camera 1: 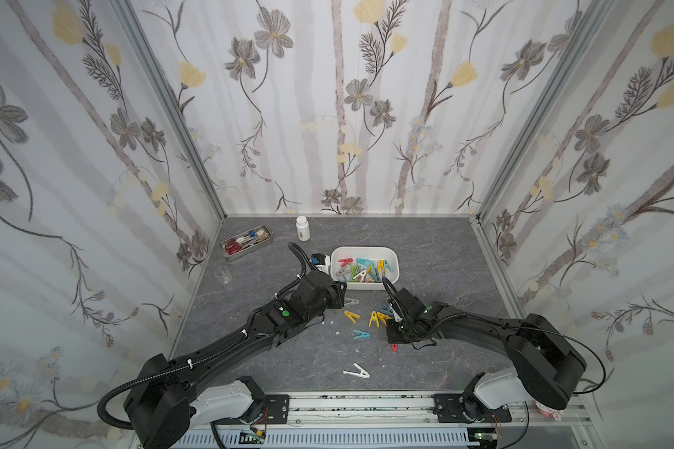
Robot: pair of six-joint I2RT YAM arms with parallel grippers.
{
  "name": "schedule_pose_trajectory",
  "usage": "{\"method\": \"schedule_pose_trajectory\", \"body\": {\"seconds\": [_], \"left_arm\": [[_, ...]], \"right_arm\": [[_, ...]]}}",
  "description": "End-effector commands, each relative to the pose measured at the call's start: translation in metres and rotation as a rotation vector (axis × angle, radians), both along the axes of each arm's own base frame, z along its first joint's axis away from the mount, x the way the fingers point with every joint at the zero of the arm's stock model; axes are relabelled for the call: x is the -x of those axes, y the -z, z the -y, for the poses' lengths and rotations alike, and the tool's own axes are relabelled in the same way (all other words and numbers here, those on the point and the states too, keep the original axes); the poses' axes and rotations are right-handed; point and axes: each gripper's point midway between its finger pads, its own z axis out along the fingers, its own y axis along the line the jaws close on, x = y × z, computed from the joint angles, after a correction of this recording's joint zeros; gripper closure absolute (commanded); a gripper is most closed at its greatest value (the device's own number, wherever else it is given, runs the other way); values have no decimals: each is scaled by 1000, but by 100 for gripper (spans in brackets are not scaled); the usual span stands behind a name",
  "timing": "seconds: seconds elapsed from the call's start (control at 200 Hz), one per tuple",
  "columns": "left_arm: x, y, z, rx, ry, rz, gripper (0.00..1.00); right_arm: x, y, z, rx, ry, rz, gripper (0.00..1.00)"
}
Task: Put the clothespins into the storage box
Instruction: Pick up the clothespin from the center of the board.
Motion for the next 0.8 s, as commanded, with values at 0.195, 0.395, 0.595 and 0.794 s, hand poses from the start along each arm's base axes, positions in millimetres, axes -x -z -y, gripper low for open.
{"method": "schedule_pose_trajectory", "body": {"seconds": [0.195, 0.395, 0.595, 0.794], "left_arm": [[-4, 1, 1, 24, -43, -39, 64], [-5, 13, 0, 44, -87, -104, 64], [-3, 26, -17, 31, -158, -147, 64], [4, 30, -35, -31, -205, -183, 64]], "right_arm": [[-5, -30, -6, -47, -88, 72, 100], [-21, -74, -27, -238, -133, 141, 100], [-86, -140, -39, -355, -133, 321, 99], [-165, -167, -57, -404, -112, 457, 99]]}}
